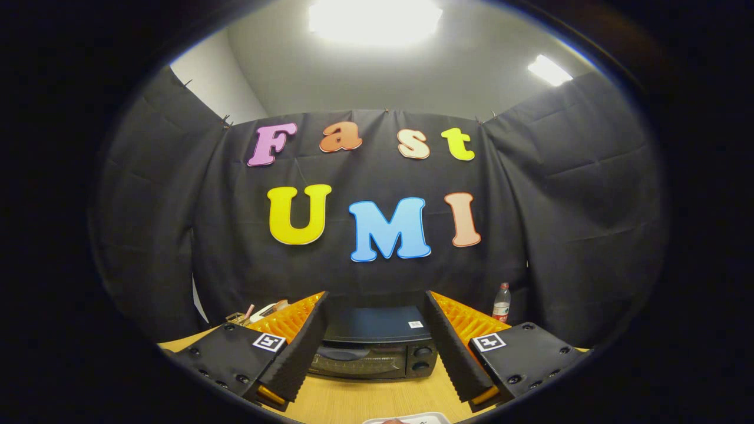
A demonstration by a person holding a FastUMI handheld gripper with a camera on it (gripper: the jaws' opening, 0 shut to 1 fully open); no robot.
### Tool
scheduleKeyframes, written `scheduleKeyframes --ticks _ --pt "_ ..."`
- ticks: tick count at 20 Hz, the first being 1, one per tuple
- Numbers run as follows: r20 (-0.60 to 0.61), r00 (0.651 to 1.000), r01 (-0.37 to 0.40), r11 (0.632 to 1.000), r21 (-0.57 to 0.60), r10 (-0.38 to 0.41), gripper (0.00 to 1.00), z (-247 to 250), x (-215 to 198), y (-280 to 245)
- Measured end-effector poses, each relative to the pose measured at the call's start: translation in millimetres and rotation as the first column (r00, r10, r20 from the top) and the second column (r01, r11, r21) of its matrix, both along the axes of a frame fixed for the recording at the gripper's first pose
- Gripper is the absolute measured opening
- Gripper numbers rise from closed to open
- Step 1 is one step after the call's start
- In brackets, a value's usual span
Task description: Open the toaster oven, put the food inside, and close the toaster oven door.
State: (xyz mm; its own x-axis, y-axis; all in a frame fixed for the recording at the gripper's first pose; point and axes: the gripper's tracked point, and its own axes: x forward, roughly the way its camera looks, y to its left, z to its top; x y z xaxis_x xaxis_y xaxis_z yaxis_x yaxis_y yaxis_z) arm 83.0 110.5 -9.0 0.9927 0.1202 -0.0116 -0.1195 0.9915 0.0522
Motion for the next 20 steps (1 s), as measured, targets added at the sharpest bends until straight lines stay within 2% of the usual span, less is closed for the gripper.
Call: scheduleKeyframes --ticks 11,20 --pt "-0.084 0.995 -0.049 0.999 0.009 0.05 0.99 -52 78 45" --pt "-0.197 0.979 -0.058 0.998 -0.008 0.055 0.99 -117 118 73"
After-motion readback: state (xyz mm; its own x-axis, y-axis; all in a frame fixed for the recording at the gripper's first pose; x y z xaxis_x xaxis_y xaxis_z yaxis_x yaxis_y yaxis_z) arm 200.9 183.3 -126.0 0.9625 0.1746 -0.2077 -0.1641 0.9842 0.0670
